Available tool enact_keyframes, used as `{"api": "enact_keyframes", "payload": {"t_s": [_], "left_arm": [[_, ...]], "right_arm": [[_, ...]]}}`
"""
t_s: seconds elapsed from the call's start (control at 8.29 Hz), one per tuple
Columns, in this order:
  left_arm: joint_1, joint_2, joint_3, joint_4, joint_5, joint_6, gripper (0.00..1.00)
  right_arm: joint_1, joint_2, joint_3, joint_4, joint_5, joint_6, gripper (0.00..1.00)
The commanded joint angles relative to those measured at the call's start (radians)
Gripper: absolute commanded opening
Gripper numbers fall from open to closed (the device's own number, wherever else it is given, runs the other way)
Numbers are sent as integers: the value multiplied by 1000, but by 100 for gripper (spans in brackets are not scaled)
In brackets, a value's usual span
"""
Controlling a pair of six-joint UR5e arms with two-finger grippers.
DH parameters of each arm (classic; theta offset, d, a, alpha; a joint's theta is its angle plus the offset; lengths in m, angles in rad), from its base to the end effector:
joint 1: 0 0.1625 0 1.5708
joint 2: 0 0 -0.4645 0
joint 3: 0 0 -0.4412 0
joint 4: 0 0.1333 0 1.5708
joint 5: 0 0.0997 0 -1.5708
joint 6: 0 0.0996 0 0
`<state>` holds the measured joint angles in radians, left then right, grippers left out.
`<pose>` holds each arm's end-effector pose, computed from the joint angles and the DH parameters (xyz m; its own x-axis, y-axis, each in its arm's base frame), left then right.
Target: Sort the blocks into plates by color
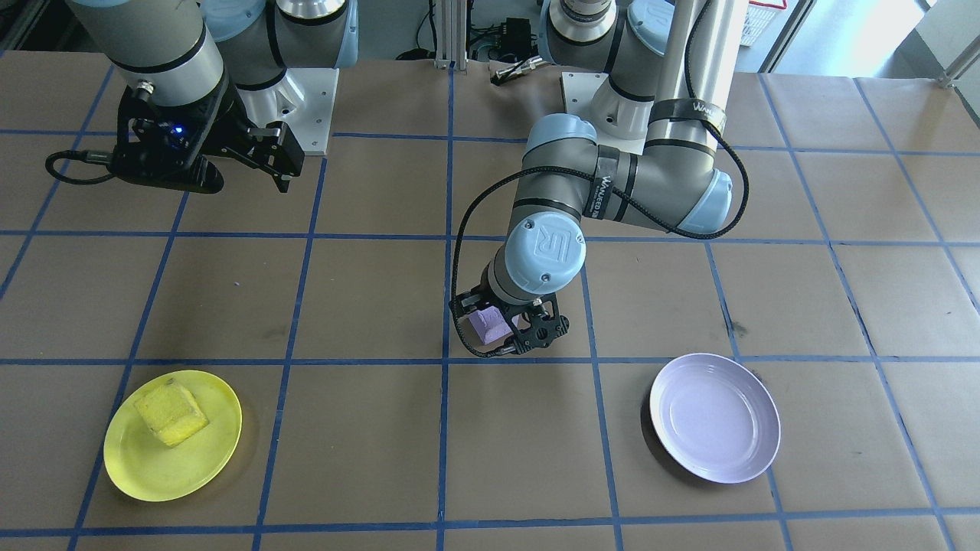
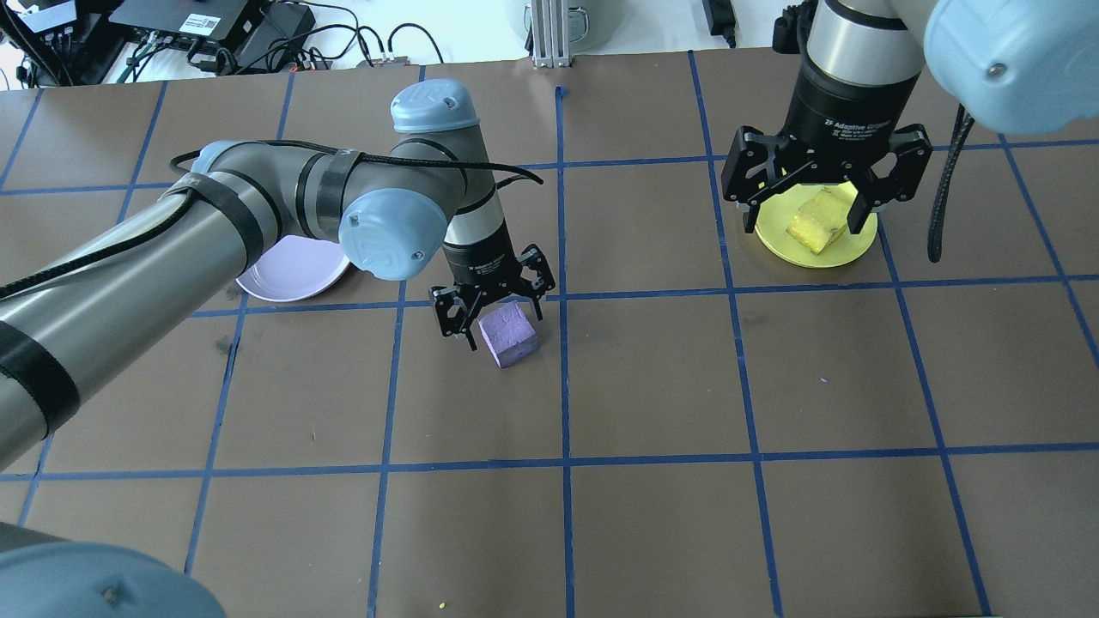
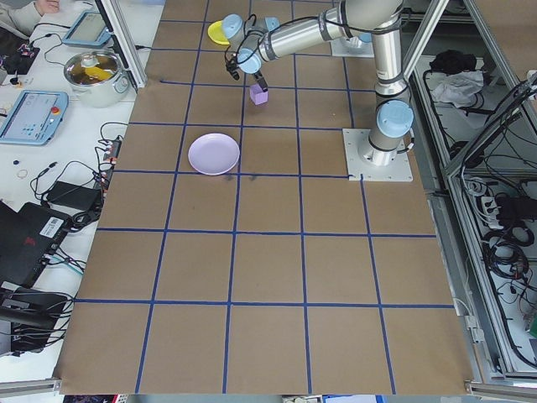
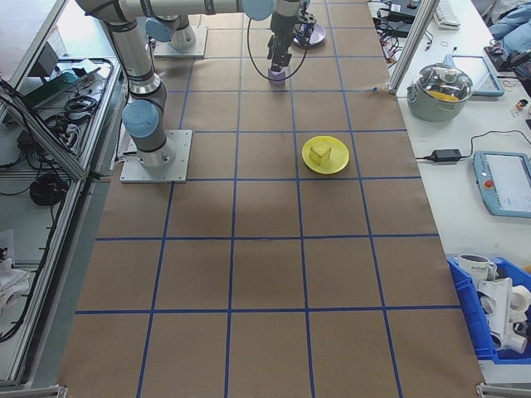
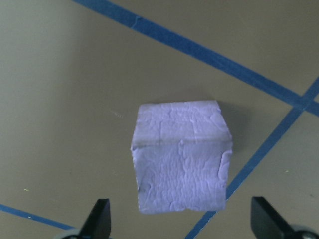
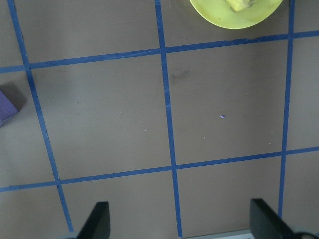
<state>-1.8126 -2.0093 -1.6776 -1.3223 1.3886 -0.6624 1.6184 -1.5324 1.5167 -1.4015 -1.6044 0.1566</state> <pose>-0.3005 -0.5862 0.2314 -0.9037 -0.4259 -0.0433 -0.4145 0.8453 0.3372 0.1556 -0.5355 0.5200 -0.9932 0.1019 0.0567 0.1092 0.9832 0.1459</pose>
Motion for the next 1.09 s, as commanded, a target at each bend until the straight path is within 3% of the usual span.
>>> {"api": "enact_keyframes", "payload": {"t_s": [0.0, 0.24, 0.36, 0.48, 0.84, 0.97], "left_arm": [[1, -51, -1, 66, 0, 7, 100], [3, -51, -2, 66, -2, 32, 95], [9, -49, -1, 66, -2, 56, 15], [9, -45, 4, 69, -2, 63, 0], [13, -8, 13, 51, 6, 122, 0], [15, 16, 15, -12, 7, 141, 0]], "right_arm": [[0, 0, 0, 3, 0, 0, 100], [0, 0, 5, 3, 0, 0, 100], [0, 0, 5, 3, 0, 0, 100], [0, 0, 5, 3, 0, 0, 100], [0, 0, 5, 1, 0, 0, 100], [0, 0, 5, -1, -2, 0, 100]]}}
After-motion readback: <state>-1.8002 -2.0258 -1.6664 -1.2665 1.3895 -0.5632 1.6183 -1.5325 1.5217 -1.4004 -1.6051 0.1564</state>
